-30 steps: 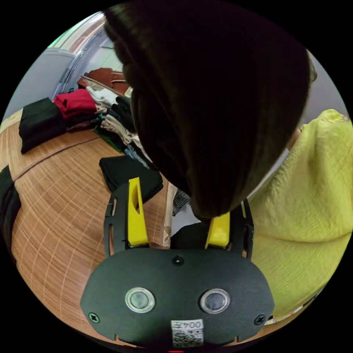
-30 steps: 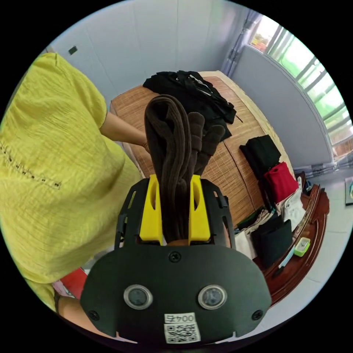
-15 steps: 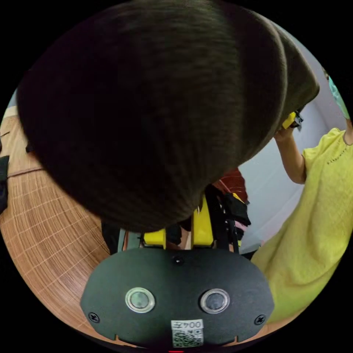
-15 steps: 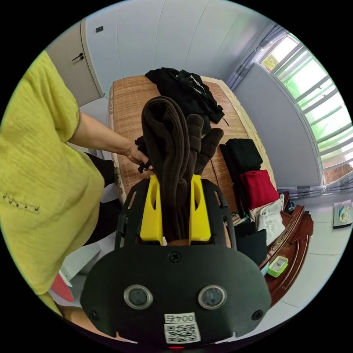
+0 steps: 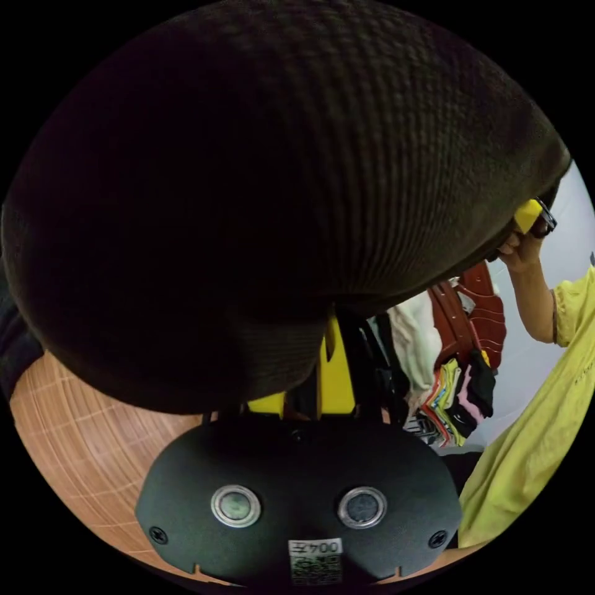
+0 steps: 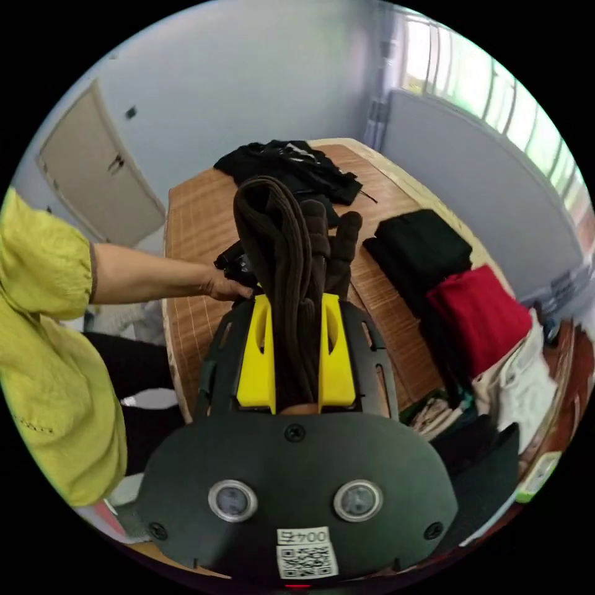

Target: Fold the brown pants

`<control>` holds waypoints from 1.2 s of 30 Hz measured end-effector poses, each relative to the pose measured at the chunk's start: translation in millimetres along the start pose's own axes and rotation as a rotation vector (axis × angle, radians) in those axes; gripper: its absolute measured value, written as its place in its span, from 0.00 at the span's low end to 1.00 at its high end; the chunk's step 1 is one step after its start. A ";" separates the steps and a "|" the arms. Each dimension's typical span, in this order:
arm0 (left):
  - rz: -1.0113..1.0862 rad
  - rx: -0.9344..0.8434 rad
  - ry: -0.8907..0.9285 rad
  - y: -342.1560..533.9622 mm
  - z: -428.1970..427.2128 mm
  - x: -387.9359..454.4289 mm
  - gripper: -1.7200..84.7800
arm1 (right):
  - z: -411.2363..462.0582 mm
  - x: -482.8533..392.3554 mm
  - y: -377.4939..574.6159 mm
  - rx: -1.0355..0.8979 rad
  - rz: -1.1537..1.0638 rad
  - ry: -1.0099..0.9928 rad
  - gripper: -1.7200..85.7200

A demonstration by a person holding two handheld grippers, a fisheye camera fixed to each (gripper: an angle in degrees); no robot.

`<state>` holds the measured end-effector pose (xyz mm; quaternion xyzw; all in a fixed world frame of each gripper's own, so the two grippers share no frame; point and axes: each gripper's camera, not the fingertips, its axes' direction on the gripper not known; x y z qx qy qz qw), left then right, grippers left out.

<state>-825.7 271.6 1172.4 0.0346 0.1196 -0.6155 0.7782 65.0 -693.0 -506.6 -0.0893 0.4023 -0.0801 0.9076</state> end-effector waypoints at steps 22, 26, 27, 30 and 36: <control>0.109 -0.107 -0.378 -141.4 124.1 78.6 0.07 | 244.1 308.0 98.2 -0.271 0.893 0.307 0.15; 0.285 -0.037 -0.314 -159.1 155.5 117.2 0.08 | 257.1 266.7 65.2 -0.227 0.745 0.598 0.10; 0.292 -0.067 -0.319 -163.9 167.5 118.0 0.08 | 264.1 263.0 62.0 -0.222 0.715 0.603 0.10; 0.255 -0.333 -0.379 -177.2 240.5 101.2 0.09 | 318.4 280.5 63.0 -0.346 0.727 0.508 0.11; 0.222 -0.176 -0.206 -169.2 189.0 119.5 0.12 | 272.4 268.0 66.0 -0.110 0.854 0.225 0.13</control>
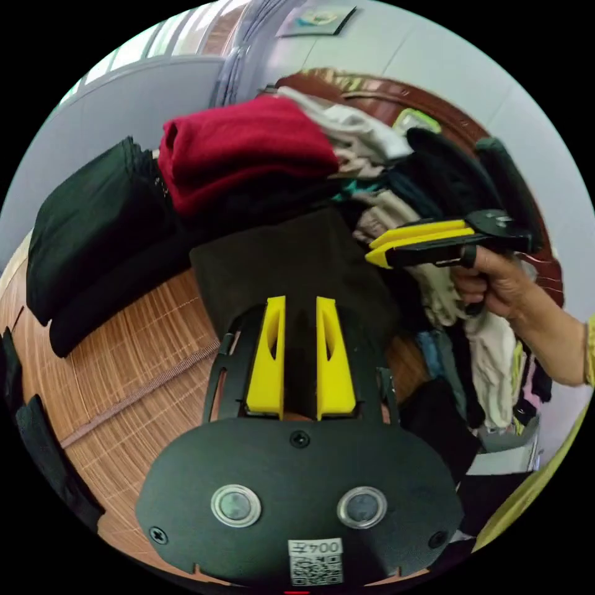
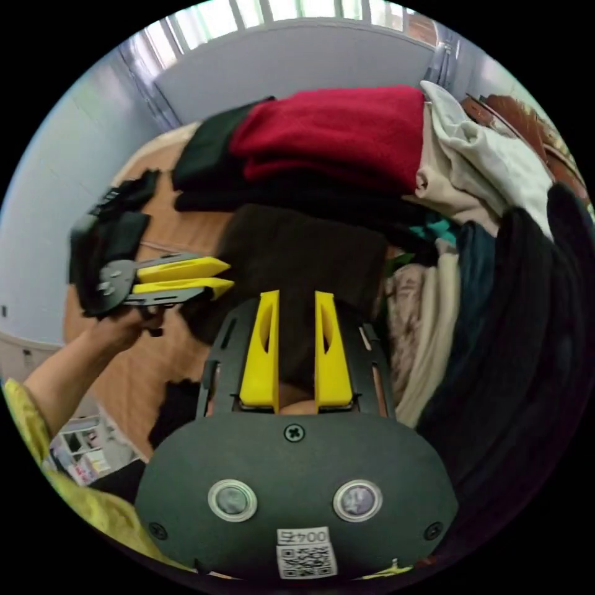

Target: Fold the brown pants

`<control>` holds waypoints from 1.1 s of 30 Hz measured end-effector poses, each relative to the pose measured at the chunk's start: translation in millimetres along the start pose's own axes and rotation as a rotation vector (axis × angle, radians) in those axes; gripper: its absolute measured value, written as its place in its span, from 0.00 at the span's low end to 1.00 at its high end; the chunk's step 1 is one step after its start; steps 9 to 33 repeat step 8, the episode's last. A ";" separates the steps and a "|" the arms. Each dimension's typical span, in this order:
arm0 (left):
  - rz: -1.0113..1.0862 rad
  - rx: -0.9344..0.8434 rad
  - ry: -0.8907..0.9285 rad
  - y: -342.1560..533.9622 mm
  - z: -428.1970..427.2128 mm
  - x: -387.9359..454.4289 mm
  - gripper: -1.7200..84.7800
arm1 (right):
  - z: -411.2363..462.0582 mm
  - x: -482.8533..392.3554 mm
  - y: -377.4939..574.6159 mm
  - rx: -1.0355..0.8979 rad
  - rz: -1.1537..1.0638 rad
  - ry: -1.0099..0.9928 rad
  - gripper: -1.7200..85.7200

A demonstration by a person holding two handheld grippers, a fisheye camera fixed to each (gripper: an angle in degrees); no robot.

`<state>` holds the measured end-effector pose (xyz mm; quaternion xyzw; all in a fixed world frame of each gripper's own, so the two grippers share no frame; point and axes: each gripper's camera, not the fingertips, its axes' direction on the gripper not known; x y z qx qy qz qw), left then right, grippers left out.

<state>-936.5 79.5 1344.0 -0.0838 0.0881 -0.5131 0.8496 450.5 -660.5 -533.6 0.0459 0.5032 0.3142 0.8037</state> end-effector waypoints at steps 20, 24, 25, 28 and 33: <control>-0.199 -0.018 0.327 200.9 -82.7 23.7 0.17 | -26.4 -58.9 245.5 0.001 0.162 -0.349 0.13; -0.199 -0.018 0.327 200.9 -82.7 23.7 0.17 | -26.4 -58.9 245.5 0.001 0.162 -0.349 0.13; -0.199 -0.018 0.327 200.9 -82.7 23.7 0.17 | -26.4 -58.9 245.5 0.001 0.162 -0.349 0.13; -0.199 -0.018 0.327 200.9 -82.7 23.7 0.17 | -26.4 -58.9 245.5 0.001 0.162 -0.349 0.13; -0.199 -0.018 0.327 200.9 -82.7 23.7 0.17 | -26.4 -58.9 245.5 0.001 0.162 -0.349 0.13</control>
